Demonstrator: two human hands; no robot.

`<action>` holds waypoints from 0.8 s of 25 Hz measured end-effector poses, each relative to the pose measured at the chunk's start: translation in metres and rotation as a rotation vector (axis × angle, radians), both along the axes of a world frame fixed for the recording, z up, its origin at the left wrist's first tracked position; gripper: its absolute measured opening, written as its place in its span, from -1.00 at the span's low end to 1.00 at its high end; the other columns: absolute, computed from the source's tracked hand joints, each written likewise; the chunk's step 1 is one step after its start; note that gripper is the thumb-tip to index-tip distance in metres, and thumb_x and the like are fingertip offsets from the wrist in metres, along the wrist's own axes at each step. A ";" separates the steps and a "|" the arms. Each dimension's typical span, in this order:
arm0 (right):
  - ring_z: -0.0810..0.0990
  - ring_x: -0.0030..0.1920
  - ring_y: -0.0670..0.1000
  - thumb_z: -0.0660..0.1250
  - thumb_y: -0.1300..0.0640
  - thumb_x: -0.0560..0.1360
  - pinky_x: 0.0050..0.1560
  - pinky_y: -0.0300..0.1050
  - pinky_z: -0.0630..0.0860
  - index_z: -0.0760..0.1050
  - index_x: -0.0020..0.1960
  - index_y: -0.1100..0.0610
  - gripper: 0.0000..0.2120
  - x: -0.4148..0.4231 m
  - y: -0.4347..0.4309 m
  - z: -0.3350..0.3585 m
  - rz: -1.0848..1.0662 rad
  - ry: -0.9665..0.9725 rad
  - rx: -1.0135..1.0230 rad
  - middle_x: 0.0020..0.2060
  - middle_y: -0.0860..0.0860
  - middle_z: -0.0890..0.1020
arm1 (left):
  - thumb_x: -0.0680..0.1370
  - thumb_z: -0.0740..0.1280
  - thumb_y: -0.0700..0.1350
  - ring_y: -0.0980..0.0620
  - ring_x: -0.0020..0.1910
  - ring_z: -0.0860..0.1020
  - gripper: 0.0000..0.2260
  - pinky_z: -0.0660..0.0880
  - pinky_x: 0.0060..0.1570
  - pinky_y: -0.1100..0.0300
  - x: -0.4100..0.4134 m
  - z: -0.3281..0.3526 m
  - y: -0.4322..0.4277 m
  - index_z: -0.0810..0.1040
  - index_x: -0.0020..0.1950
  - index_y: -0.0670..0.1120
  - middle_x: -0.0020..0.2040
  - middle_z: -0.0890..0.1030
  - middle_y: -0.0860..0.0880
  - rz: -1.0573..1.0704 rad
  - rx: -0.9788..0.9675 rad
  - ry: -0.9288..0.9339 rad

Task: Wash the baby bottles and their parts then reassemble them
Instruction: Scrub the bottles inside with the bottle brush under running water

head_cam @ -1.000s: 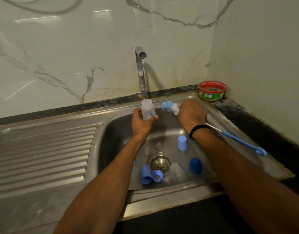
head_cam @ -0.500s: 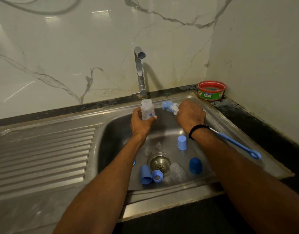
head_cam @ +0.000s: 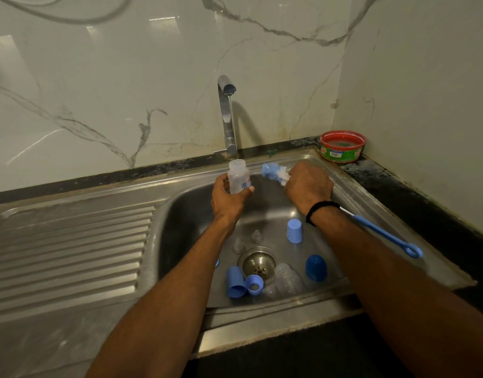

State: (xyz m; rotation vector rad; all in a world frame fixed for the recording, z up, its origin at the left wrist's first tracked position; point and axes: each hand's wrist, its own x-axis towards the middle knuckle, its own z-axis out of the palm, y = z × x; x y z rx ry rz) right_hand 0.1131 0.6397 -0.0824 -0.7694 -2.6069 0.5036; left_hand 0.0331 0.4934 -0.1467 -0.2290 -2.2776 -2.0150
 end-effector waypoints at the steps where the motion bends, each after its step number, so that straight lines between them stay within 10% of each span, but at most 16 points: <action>1: 0.57 0.16 0.18 0.41 0.05 0.52 0.06 0.00 0.50 0.52 0.18 0.16 -0.70 0.000 0.000 0.000 0.001 0.000 -0.001 0.14 0.15 0.60 | 0.46 0.54 -0.20 0.05 0.18 0.52 -0.45 0.50 -0.03 0.33 0.000 0.000 0.000 0.41 0.39 -0.09 0.34 0.54 -0.09 0.001 0.000 0.002; 20: 0.58 0.14 0.18 0.42 0.08 0.50 0.05 0.01 0.52 0.54 0.16 0.16 -0.72 -0.002 0.000 0.001 -0.012 -0.017 -0.014 0.12 0.15 0.61 | 0.46 0.55 -0.19 -0.06 0.27 0.55 -0.45 0.53 0.15 0.17 0.001 0.001 0.000 0.42 0.39 -0.09 0.33 0.55 -0.10 0.007 0.011 0.002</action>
